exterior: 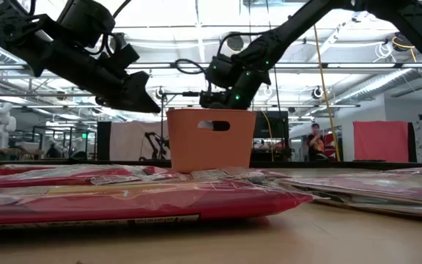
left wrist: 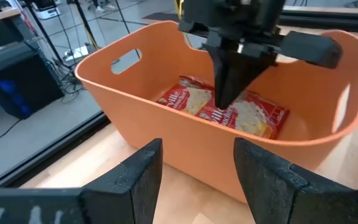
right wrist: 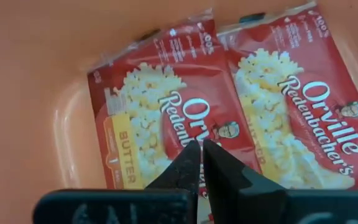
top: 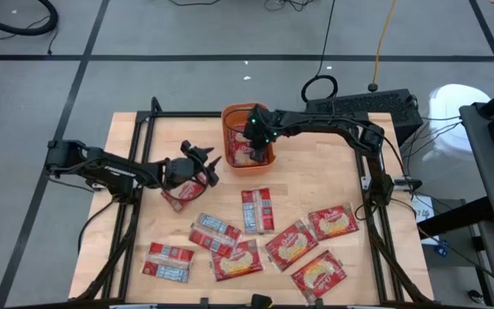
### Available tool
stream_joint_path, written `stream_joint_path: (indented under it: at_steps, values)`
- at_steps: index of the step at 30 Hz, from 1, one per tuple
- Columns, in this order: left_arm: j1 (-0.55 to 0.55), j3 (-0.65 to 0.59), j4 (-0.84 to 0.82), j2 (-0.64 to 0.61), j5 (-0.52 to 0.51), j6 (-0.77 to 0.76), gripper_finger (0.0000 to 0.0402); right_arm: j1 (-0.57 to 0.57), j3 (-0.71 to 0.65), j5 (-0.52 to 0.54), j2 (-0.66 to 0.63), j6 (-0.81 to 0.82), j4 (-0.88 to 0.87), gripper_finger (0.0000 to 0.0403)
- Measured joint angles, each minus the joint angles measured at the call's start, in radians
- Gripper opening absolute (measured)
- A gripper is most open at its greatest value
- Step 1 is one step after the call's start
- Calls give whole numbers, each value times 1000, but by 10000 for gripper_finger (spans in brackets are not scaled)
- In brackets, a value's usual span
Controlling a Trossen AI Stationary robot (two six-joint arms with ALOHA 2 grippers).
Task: Sort popcorn bags into baskets
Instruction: Put the red popcorn bag into the orange bin, then adjust orange bin on the table
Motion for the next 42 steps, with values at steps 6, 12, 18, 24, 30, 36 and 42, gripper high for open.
stream_joint_path:
  at_steps: [6, 12, 18, 24, 30, 36, 42]
  values:
    - [17, 0, 48, 0, 38, 12, 200, 17, 0, 79, 11, 2, -1, 11]
    - [37, 0, 145, 0, 131, 93, 200, 18, 0, 132, 35, -25, 18, 11]
    - [63, 0, 166, 0, 181, 130, 200, 18, 4, 125, 78, -35, 12, 11]
    - [79, 0, 162, 0, 184, 131, 200, 34, 3, 82, 73, -15, 3, 11]
    - [81, 0, 139, 0, 184, 126, 200, 35, 0, 50, 34, -1, -39, 11]
    - [75, 0, 79, 0, 183, 88, 200, 36, 0, 51, -64, 6, -24, 11]
    - [25, 0, 96, 0, 242, 69, 200, 43, 0, 56, -206, 58, -101, 11]
